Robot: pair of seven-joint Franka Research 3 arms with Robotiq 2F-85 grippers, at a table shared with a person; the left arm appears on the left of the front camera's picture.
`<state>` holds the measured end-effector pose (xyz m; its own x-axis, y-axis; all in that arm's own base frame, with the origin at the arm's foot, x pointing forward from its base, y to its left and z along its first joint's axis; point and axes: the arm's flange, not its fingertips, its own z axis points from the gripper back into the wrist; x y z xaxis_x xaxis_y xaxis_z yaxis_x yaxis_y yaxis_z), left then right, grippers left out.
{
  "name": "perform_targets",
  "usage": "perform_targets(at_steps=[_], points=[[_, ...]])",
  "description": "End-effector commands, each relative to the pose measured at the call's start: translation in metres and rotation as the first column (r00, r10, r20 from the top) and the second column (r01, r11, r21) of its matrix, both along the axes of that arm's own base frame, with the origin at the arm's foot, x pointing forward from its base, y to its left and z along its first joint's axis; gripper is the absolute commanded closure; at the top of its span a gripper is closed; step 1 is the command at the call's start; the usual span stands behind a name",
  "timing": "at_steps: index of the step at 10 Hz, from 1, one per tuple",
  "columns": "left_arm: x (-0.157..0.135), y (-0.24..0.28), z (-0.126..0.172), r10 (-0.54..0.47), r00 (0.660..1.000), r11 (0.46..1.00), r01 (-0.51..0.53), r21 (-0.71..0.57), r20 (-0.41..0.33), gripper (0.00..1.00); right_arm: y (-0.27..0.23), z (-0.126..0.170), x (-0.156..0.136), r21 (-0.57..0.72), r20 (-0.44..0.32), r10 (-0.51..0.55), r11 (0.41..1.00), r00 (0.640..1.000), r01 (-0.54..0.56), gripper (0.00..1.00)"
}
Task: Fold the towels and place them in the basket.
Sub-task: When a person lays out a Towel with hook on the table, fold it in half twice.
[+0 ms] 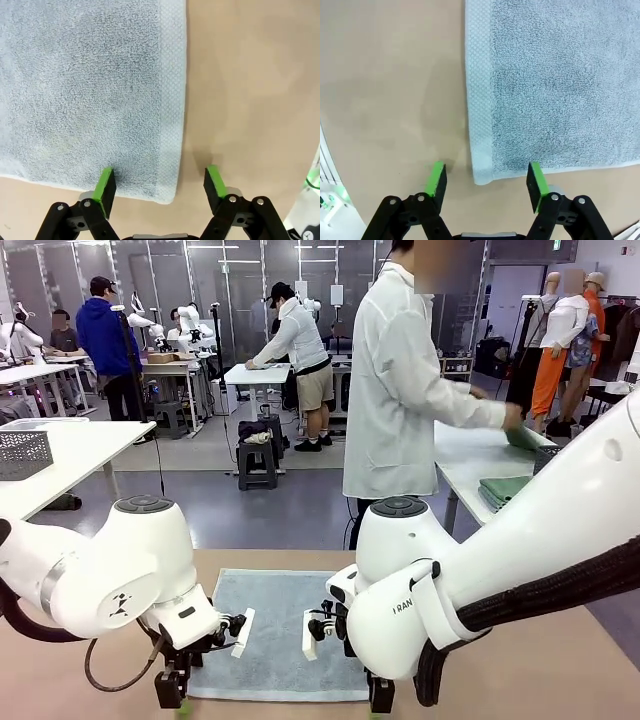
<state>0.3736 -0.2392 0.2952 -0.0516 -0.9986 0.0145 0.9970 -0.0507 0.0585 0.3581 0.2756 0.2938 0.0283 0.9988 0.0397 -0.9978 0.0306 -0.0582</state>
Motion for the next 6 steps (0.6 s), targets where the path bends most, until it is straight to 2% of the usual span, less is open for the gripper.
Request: perform_targets(at_steps=[1,3,4,5,6], points=[[0.0060,-0.0003,-0.0013,0.014,1.000,1.000,-0.014,-0.025,0.010,0.11,-0.0002,0.0001,0.0084,0.029,-0.009,0.022,0.999,1.000,-0.022,0.20],[0.0100,-0.0005,0.0001,0.021,1.000,0.999,-0.021,-0.025,0.009,0.14,0.0005,0.0004,0.0112,0.029,-0.014,0.024,0.999,1.000,-0.024,0.20],[0.0111,-0.0012,0.0004,0.026,1.000,0.999,-0.026,-0.020,0.015,0.30,0.0005,0.0002,0.0120,0.029,-0.012,0.024,0.999,1.000,-0.024,0.34],[0.0116,-0.0007,0.0008,0.024,1.000,0.999,-0.023,-0.023,0.007,0.34,0.0012,0.0003,0.0124,0.026,-0.015,0.020,0.999,1.000,-0.019,0.39],[0.0127,-0.0015,0.0021,0.024,1.000,0.999,-0.023,-0.022,0.003,0.35,0.0016,0.0005,0.0129,0.025,-0.019,0.015,1.000,1.000,-0.014,0.39]])
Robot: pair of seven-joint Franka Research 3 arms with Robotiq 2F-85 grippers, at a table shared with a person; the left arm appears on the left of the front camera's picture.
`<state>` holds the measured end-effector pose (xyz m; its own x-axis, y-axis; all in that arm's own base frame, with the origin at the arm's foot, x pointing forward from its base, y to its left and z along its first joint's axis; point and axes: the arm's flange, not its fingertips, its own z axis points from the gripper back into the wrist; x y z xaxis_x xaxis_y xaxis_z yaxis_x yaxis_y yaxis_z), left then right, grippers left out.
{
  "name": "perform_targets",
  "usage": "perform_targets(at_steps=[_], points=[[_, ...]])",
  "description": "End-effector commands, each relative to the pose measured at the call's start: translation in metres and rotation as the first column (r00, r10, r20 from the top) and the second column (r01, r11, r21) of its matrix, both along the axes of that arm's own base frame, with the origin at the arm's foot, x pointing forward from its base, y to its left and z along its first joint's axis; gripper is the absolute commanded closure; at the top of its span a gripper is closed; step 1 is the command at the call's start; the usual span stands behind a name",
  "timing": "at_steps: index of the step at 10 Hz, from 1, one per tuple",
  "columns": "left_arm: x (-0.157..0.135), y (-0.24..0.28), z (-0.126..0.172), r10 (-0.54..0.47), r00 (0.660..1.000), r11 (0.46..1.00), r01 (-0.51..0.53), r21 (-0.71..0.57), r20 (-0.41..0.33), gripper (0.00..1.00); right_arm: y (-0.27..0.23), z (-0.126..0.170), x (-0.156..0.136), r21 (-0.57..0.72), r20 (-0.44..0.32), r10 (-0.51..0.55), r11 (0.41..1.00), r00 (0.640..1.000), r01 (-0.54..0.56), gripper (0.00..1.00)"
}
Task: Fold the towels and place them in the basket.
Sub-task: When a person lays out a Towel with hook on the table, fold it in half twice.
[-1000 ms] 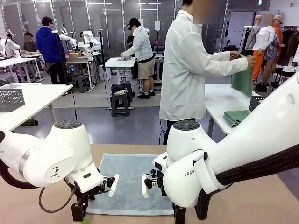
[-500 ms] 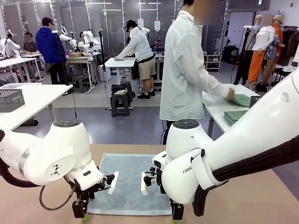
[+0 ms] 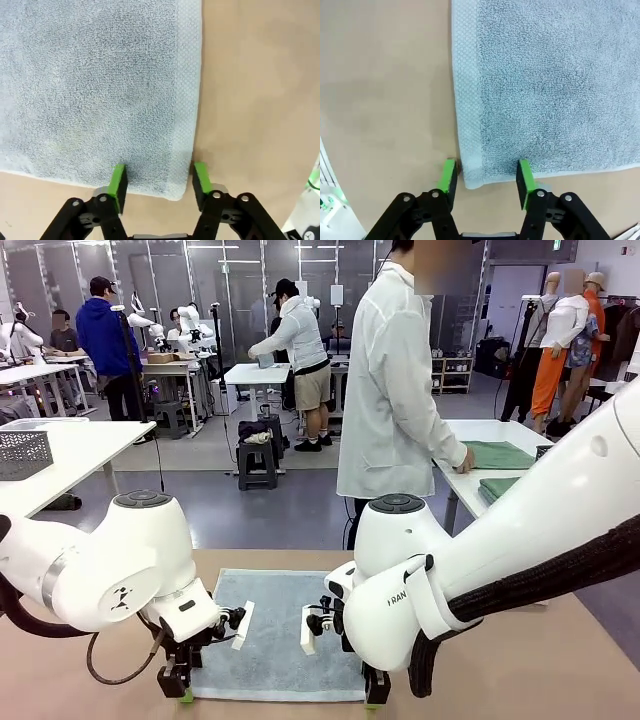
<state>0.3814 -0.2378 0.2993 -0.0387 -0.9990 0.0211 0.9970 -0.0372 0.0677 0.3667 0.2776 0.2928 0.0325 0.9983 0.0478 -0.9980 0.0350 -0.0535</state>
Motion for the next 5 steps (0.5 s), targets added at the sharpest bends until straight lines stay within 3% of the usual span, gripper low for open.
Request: perform_targets(at_steps=[1,5], points=[[0.0059,-0.0033,-0.0018,0.011,1.000,1.000,-0.011,-0.014,-0.003,0.35,-0.0002,0.0014,0.0052,0.014,-0.016,0.015,1.000,1.000,-0.015,0.39],[0.0091,-0.0023,-0.0070,0.016,1.000,1.000,-0.016,-0.010,0.010,0.35,-0.0001,-0.0015,0.0067,0.014,-0.028,0.016,1.000,0.999,-0.016,0.39]])
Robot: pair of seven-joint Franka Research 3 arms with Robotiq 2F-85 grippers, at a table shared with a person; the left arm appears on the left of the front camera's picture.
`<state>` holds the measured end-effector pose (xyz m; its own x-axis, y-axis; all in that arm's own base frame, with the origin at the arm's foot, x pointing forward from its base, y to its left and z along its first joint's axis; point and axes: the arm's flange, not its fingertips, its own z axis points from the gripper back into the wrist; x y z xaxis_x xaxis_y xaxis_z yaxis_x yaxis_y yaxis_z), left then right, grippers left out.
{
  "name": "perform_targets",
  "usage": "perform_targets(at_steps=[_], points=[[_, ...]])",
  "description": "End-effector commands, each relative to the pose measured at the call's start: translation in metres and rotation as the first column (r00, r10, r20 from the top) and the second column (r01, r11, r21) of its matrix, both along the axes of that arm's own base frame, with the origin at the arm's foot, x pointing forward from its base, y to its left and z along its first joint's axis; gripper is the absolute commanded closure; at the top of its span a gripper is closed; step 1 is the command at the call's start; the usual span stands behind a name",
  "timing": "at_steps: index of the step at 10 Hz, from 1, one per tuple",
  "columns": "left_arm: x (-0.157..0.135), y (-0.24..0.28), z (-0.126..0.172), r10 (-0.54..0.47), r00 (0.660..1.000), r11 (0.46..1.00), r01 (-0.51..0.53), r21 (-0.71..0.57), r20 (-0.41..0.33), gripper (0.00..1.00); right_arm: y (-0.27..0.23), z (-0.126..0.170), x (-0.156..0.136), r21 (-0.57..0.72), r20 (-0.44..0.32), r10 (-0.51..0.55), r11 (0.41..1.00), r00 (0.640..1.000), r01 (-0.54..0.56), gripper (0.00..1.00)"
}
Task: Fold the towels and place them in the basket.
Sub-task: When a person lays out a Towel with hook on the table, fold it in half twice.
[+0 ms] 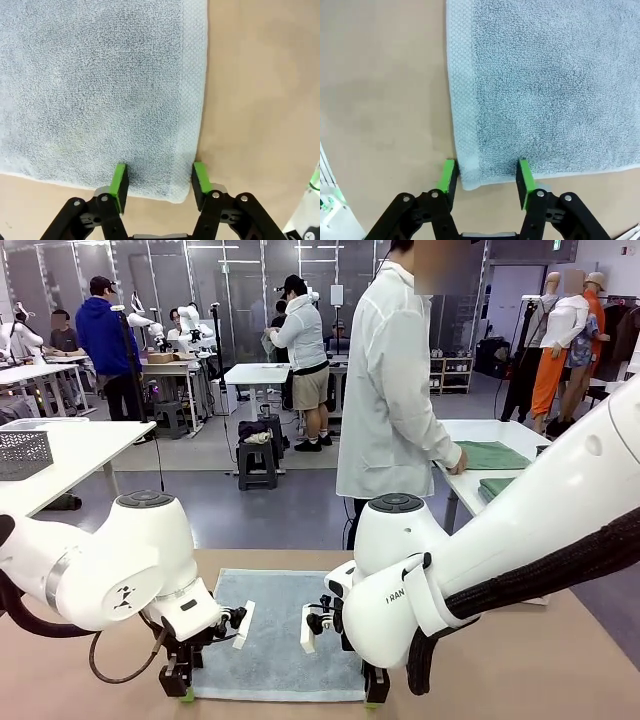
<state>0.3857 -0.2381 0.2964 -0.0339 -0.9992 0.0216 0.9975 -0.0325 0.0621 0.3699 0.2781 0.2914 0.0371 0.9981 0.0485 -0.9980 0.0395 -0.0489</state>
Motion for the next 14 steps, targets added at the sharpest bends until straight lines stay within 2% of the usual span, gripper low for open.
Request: perform_targets(at_steps=[1,2,7,8,9,10,11,12,13,14], points=[[0.006,-0.002,-0.005,0.012,1.000,1.000,-0.012,-0.008,0.015,0.55,0.000,-0.001,0.004,0.015,-0.015,0.018,1.000,1.000,-0.018,0.59],[0.006,-0.002,-0.004,0.011,1.000,1.000,-0.011,-0.014,0.009,0.47,0.000,-0.001,0.004,0.015,-0.015,0.013,1.000,1.000,-0.013,0.42],[0.006,0.003,-0.004,0.013,1.000,1.000,-0.013,-0.019,0.009,0.47,0.001,0.006,0.003,0.000,-0.015,0.013,1.000,1.000,-0.013,0.42],[0.006,0.003,-0.003,0.012,1.000,1.000,-0.012,-0.019,0.010,0.52,0.001,0.008,0.002,0.000,-0.011,0.017,1.000,1.000,-0.017,0.56],[0.006,0.002,-0.003,0.013,1.000,1.000,-0.012,-0.015,0.013,0.67,0.002,0.008,0.002,-0.003,-0.010,0.011,1.000,1.000,-0.011,0.61],[0.006,0.003,-0.003,0.009,1.000,1.000,-0.009,-0.019,0.013,0.72,0.003,0.008,0.003,-0.010,-0.011,0.005,1.000,1.000,-0.005,0.61],[0.006,0.002,-0.003,0.010,1.000,1.000,-0.010,-0.013,0.010,0.87,0.004,0.008,0.003,-0.014,-0.011,0.005,1.000,1.000,-0.005,0.61],[0.006,0.001,-0.003,0.009,1.000,1.000,-0.009,-0.011,0.006,0.92,0.004,0.009,0.003,-0.017,-0.019,0.010,1.000,1.000,-0.010,0.61],[0.006,0.000,-0.003,0.008,1.000,1.000,-0.008,-0.011,0.006,1.00,0.004,0.009,0.004,-0.016,-0.017,0.009,1.000,1.000,-0.010,0.81],[0.006,0.000,-0.002,0.007,1.000,1.000,-0.007,-0.010,0.005,1.00,0.004,0.010,0.004,-0.017,-0.022,0.012,1.000,1.000,-0.013,0.81]])
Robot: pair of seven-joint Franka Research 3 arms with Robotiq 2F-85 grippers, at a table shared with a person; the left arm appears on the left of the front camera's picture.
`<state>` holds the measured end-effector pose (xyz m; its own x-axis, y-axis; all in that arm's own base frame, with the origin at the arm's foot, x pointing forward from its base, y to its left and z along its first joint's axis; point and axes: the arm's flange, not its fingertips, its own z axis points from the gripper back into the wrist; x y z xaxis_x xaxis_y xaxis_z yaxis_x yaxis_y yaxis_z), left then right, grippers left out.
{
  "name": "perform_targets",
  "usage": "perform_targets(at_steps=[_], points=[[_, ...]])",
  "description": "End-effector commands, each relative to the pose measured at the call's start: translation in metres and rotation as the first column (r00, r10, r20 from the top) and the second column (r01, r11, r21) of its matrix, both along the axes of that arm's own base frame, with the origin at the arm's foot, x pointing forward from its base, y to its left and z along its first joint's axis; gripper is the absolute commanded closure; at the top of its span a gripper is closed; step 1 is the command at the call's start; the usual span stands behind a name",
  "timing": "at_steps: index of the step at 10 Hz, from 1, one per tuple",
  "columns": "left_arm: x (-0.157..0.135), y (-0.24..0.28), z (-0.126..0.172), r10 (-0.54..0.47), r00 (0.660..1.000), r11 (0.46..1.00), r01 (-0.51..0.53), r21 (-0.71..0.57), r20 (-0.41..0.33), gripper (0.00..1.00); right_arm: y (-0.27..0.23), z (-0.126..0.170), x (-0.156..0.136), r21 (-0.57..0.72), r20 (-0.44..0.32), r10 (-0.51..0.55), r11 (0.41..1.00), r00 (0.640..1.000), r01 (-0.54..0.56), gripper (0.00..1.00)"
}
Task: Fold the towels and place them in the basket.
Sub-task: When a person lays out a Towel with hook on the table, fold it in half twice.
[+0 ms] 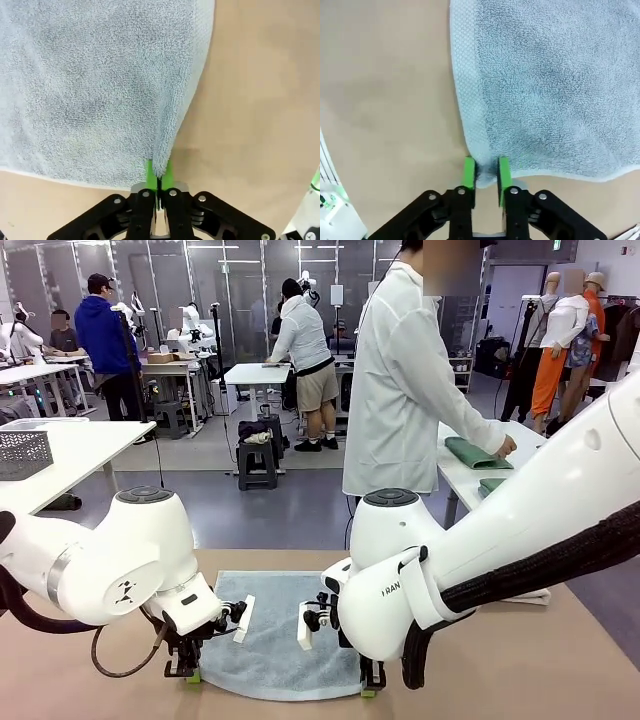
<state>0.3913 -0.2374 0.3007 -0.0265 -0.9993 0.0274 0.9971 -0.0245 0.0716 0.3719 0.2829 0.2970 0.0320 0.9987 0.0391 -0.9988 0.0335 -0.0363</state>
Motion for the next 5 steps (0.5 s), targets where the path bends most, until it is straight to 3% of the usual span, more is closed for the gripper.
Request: perform_targets(at_steps=[1,2,3,5], points=[[0.000,-0.001,-0.006,0.000,1.000,1.000,0.000,-0.003,-0.005,1.00,-0.001,0.007,0.001,-0.015,-0.009,0.010,1.000,1.000,-0.010,1.00],[0.000,0.000,-0.005,-0.001,1.000,1.000,0.001,-0.002,-0.004,1.00,-0.002,0.010,0.000,-0.023,-0.004,0.008,1.000,1.000,-0.008,0.87],[0.000,0.000,-0.006,-0.002,1.000,1.000,0.002,-0.001,-0.003,1.00,-0.004,0.013,-0.001,-0.017,0.001,0.009,1.000,1.000,-0.009,1.00],[0.000,0.002,-0.006,-0.001,1.000,1.000,0.001,-0.008,0.000,1.00,-0.006,0.026,-0.014,-0.010,0.015,0.021,1.000,1.000,-0.021,1.00]])
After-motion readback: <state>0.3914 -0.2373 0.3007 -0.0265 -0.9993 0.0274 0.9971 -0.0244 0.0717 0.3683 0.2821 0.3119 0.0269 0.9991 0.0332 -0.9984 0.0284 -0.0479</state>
